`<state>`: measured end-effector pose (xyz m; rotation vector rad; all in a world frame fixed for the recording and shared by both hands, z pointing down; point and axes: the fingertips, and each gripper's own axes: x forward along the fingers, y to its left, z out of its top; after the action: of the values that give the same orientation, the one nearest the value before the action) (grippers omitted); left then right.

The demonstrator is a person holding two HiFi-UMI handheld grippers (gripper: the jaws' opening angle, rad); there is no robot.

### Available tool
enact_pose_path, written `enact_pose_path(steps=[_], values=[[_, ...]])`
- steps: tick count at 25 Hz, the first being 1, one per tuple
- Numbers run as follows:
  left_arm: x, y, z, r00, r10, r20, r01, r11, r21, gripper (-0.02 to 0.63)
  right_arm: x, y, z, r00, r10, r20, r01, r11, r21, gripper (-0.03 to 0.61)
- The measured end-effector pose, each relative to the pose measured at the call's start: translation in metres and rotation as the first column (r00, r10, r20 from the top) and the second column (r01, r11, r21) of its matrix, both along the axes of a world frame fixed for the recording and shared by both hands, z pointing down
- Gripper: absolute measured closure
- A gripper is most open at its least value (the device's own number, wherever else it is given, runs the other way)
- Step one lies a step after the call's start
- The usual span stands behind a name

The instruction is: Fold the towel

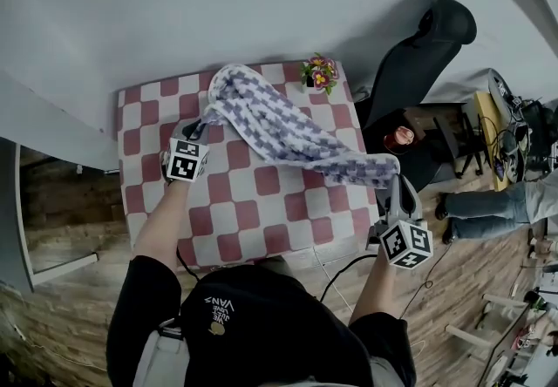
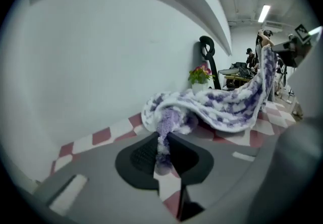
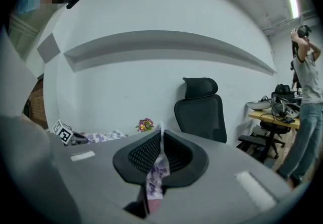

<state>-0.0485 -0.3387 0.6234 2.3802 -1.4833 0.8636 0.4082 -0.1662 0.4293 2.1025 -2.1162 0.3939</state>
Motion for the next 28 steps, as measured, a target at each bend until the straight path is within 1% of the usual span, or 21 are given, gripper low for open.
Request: enact_pose_path(steps=[1,3,6,8,11,16,19,22,24,28], values=[[-0.009,0.000,-0.021,1.000,-0.004,0.015,0.003,0.999,0.052,0.572,-0.001,-0.001,0.000,1.000,0.004,0.000,-0.004,1.000,0.001,0.552],[-0.030,0.002,-0.059,0.998,-0.012,0.058,0.003,0.989,0.149,0.572,-0.003,0.000,0.001,1.000,0.013,0.005,-0.013,1.000,0.003,0.552],[-0.071,0.016,-0.102,0.990,-0.044,0.135,0.007,0.964,0.265,0.572,-0.008,0.005,0.004,1.000,0.022,0.012,-0.022,1.000,0.000,0.552],[-0.100,0.032,-0.121,0.981,-0.074,0.179,0.014,0.949,0.314,0.572,-0.015,0.011,0.008,1.000,0.022,0.018,-0.022,1.000,-0.007,0.552],[-0.138,0.063,-0.140,0.968,-0.100,0.228,0.012,0.933,0.359,0.572,-0.026,0.026,0.018,0.999,0.025,0.029,-0.025,0.999,-0.026,0.552],[-0.191,0.126,-0.150,0.957,-0.143,0.253,0.032,0.917,0.398,0.572,-0.046,0.066,0.037,0.998,0.052,0.045,-0.049,0.997,-0.061,0.552],[-0.215,0.163,-0.139,0.952,-0.137,0.273,0.018,0.917,0.398,0.572,-0.056,0.095,0.052,0.995,0.074,0.063,-0.070,0.995,-0.070,0.552],[-0.235,0.197,-0.110,0.943,-0.088,0.321,-0.029,0.939,0.343,0.572,-0.065,0.124,0.073,0.989,0.090,0.115,-0.082,0.994,-0.066,0.553],[-0.243,0.218,-0.092,0.933,-0.038,0.358,-0.077,0.950,0.302,0.572,-0.069,0.145,0.090,0.982,0.113,0.153,-0.101,0.991,-0.085,0.554],[-0.251,0.247,-0.074,0.915,0.024,0.404,-0.144,0.952,0.271,0.572,-0.076,0.188,0.117,0.969,0.167,0.181,-0.145,0.981,-0.128,0.554]])
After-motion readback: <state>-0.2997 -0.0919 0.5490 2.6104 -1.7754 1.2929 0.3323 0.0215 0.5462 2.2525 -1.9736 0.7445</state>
